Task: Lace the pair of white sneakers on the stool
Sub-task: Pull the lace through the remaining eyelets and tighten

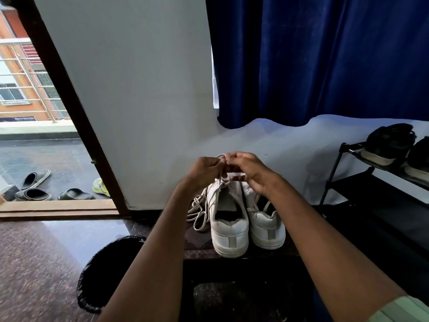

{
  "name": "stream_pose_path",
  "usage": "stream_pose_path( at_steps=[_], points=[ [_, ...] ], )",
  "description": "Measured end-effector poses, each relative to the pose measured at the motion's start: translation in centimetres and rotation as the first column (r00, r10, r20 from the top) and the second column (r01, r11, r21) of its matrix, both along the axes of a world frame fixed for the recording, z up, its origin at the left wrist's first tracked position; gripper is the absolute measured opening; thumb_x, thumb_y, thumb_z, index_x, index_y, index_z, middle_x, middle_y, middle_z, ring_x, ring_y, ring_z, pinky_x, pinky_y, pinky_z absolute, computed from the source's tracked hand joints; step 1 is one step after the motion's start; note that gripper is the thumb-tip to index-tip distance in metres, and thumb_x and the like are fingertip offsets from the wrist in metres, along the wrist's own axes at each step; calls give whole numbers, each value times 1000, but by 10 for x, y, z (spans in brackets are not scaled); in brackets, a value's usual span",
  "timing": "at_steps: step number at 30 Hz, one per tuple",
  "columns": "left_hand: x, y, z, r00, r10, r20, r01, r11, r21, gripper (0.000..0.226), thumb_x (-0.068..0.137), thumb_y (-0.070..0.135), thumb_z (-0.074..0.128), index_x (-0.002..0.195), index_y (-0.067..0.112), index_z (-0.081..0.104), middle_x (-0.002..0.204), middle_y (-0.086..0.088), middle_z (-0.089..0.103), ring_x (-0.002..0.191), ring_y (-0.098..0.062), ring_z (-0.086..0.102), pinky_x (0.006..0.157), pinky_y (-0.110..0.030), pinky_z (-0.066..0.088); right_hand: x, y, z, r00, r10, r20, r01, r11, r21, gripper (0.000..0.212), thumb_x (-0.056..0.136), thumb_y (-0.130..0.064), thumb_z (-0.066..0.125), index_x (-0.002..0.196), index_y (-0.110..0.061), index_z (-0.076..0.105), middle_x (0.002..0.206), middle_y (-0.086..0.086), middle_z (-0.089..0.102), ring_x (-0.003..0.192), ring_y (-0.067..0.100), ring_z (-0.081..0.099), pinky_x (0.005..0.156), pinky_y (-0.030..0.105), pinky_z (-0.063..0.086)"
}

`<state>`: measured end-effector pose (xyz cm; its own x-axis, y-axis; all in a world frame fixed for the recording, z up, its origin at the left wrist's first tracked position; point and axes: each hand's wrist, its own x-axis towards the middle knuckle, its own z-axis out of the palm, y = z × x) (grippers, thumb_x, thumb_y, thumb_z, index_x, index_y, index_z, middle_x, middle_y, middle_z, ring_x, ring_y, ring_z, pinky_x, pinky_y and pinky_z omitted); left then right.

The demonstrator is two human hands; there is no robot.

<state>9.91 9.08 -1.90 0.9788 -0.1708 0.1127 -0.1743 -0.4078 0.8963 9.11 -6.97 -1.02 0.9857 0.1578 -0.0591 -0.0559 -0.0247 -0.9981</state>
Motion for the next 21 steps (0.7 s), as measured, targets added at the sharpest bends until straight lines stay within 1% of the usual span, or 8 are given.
stream_pose_path(
  at_steps=[4, 8, 11, 13, 15, 17, 18, 21],
  points=[
    [2, 5, -4, 999, 29, -39, -16, 951, 310, 36, 96, 28, 65, 62, 24, 72, 65, 2, 69, 65, -15, 62, 66, -26, 47, 3, -9, 12, 999, 16, -36, 7, 829, 559, 21, 98, -7, 60, 114, -17, 69, 96, 5, 76, 91, 19, 71, 86, 38, 55],
    [-7, 17, -5, 943, 328, -63, -246, 811, 530, 22, 81, 31, 67, 71, 11, 70, 80, -16, 69, 85, -37, 70, 65, -30, 45, 2, -22, 20, 988, -154, -11, 114, 680, 724, 22, 98, -4, 59, 107, -16, 75, 89, -1, 75, 83, 14, 71, 85, 32, 57],
    [-12, 23, -5, 908, 413, 72, -370, 710, 599, 25, 81, 30, 65, 94, 10, 73, 98, -15, 72, 94, -39, 69, 72, -34, 50, 2, -30, 19, 972, -231, 34, 163, 775, 610, 19, 97, -7, 63, 109, -16, 76, 101, 1, 78, 92, 13, 72, 86, 30, 55],
    [-7, 19, -3, 947, 300, 117, -320, 831, 455, 22, 82, 28, 70, 100, 20, 78, 98, -5, 76, 92, -30, 73, 75, -33, 55, -1, -27, 17, 976, -202, 76, 144, 871, 470, 22, 96, -7, 64, 113, -12, 76, 109, 6, 79, 99, 16, 72, 89, 33, 53],
    [-5, 7, 4, 990, 112, 81, -125, 975, 181, 20, 90, 23, 75, 108, 15, 77, 96, -3, 77, 77, -22, 73, 70, -30, 57, -4, -17, 13, 985, -124, 118, 75, 931, 356, 24, 96, -5, 63, 117, -9, 76, 114, 9, 78, 109, 20, 71, 98, 37, 51],
    [-7, -6, 12, 1000, 2, 14, -2, 1000, -29, 16, 96, 22, 72, 101, 8, 75, 86, -7, 75, 57, -14, 66, 55, -24, 51, -7, -7, 11, 986, -63, 157, 21, 966, 256, 25, 97, -7, 63, 118, -12, 76, 116, 6, 78, 119, 21, 69, 107, 41, 47],
    [-9, -10, 15, 1000, -23, 2, 23, 998, -57, 15, 97, 24, 70, 93, 11, 75, 77, -4, 73, 53, -10, 63, 52, -21, 48, -8, -4, 10, 984, -51, 169, 15, 978, 209, 26, 97, -10, 64, 119, -14, 77, 117, 2, 78, 122, 19, 67, 108, 41, 43],
    [-5, -5, 7, 995, 76, 70, -86, 984, 154, 22, 97, 33, 68, 79, 27, 79, 62, 6, 69, 54, -9, 60, 56, -21, 45, -9, -1, 10, 985, -97, 144, 75, 986, 148, 26, 97, -17, 65, 120, -19, 77, 116, -7, 78, 123, 11, 62, 103, 42, 36]
  ],
)
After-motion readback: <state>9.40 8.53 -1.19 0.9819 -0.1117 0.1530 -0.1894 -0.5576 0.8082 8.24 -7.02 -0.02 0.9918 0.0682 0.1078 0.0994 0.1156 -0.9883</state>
